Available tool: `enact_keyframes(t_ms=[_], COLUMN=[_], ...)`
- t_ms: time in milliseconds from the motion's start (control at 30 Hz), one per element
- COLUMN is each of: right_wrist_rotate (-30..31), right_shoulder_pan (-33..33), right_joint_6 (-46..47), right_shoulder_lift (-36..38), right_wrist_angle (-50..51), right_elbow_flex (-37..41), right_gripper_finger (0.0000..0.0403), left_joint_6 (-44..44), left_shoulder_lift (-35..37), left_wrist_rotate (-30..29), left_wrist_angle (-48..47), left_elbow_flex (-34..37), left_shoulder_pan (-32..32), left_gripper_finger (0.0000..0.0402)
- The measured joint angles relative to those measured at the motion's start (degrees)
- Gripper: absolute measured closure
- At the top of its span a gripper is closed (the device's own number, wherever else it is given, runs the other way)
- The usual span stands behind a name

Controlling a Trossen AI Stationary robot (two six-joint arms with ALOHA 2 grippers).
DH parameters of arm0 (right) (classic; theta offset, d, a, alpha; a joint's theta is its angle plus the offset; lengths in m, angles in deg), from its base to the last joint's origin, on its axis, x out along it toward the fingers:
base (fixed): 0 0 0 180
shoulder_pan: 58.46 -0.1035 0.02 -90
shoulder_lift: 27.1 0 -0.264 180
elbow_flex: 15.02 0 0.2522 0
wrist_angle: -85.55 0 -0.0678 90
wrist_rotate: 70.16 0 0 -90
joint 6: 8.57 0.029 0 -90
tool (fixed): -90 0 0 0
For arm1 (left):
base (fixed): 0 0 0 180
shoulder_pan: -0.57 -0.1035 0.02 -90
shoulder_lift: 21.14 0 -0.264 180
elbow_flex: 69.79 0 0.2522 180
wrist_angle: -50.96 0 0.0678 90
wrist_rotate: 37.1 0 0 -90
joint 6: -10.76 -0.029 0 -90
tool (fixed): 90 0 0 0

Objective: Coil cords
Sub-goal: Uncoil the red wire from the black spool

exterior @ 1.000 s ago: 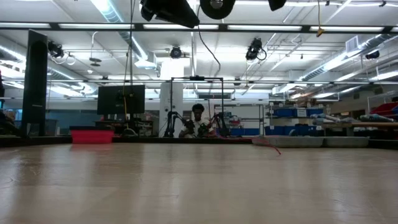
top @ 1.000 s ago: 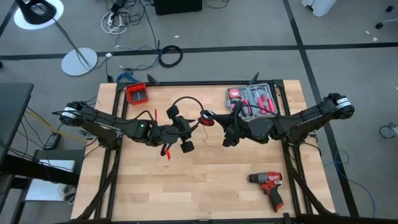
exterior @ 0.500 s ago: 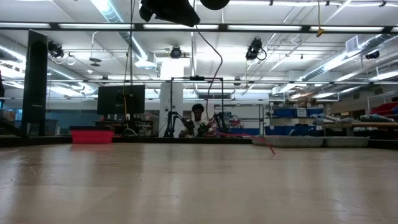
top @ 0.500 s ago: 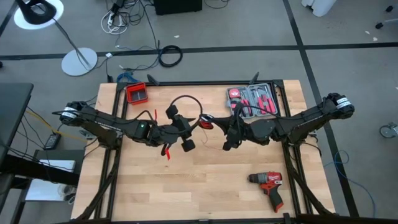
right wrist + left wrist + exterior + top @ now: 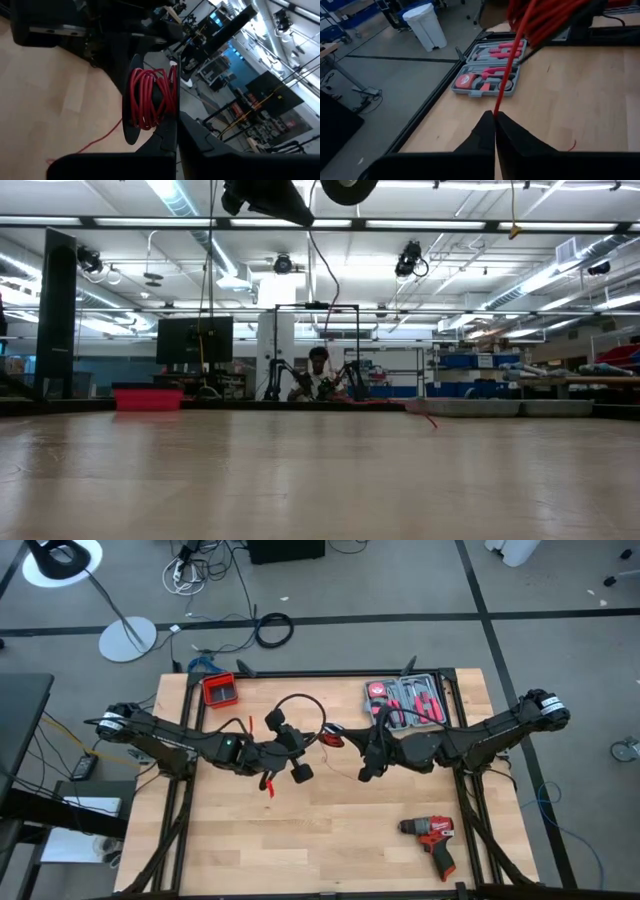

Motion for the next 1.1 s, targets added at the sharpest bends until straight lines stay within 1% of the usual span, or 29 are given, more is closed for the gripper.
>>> enact_keyframes(t_ms=[167, 300, 400, 533, 667, 767, 967, 1100], right_wrist_rotate=[0.0, 0.7, 2.1, 5.6, 8.2, 8.5, 7.9, 6.6], right_shoulder_pan=[0.1, 0.1, 0.6, 1.9, 3.8, 5.2, 6.1, 5.8], right_joint_6=[1.5, 2.0, 3.6, 4.0, 3.8, 3.5, 1.7, -0.1], right_shoulder_lift=[0.0, 0.0, 0.0, 0.0, 0.0, 0.0, 0.0, -0.1], right_wrist_angle=[1.6, 4.9, 7.5, 8.1, 5.2, 2.7, -4.4, -5.9], right_elbow_flex=[0.0, 0.0, 0.0, 0.0, 0.0, 0.0, 0.1, 0.1], right_gripper_finger=[0.0403, 0.0403, 0.0403, 0.0403, 0.0403, 0.0403, 0.0403, 0.0403], left_joint_6=[-0.3, -0.4, -0.8, -1.5, 0.1, 0.8, 0.2, -0.1], left_shoulder_lift=[0.0, -0.1, 0.0, 0.0, -0.1, -1.4, -6.9, -10.5], left_wrist_rotate=[-0.7, -0.9, -0.7, 3.2, 6.8, 8.7, 9.0, 8.0], left_wrist_angle=[0.6, -3.4, -3.9, -3.5, -3.4, -2.6, -0.2, 1.6], left_elbow_flex=[-0.1, -3.2, -5.3, -7.9, -7.9, -7.9, -7.9, -8.0], left_shoulder_pan=[0.0, 0.5, 1.4, 2.2, 2.2, 2.2, 1.8, 1.0], left_gripper_finger=[0.04, 0.0401, 0.0401, 0.0401, 0.0401, 0.0401, 0.0401, 0.0401])
